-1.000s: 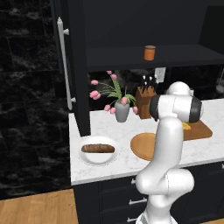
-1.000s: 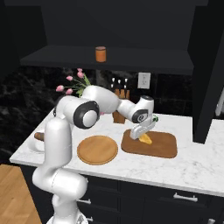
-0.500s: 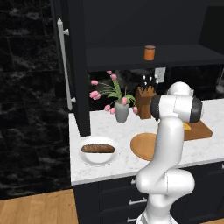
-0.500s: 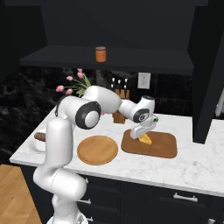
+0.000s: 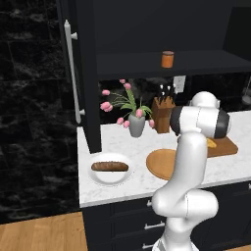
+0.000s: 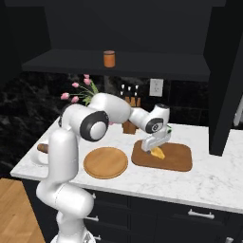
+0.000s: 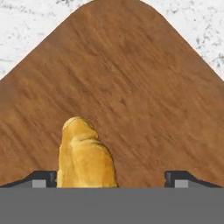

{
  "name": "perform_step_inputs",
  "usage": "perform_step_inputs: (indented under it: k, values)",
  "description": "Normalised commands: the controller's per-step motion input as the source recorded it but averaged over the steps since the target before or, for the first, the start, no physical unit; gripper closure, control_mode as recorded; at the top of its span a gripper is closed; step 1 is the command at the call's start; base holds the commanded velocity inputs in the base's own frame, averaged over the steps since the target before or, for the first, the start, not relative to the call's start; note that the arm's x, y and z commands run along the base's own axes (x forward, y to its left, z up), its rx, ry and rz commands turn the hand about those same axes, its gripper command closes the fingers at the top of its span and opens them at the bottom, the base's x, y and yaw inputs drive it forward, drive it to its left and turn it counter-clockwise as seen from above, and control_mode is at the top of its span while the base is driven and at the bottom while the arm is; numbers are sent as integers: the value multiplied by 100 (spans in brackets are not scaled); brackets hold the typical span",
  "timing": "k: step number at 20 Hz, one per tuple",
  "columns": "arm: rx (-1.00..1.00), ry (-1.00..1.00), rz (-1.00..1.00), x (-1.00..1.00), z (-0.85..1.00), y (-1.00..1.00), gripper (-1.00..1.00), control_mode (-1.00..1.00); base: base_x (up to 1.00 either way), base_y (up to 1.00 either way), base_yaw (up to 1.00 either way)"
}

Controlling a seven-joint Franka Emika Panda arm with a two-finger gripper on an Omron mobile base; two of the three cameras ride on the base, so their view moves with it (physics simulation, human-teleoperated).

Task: From the different types of pastries on the counter, select a croissant and place it on the cutting board. Then retrieve a jar of jam from the cabinet and place it alongside the croissant on the cutting board.

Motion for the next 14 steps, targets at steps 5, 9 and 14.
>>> perform_step_inputs:
  k: [5,9,14]
  values:
    - [-5,-11,-4,-1,41,17,-100,-100,0,0,0]
    - [-10,-13,-7,8,72,14,-100,-100,0,0,0]
    - [-2,-21,0,-39,94,0,-100,-100,0,0,0]
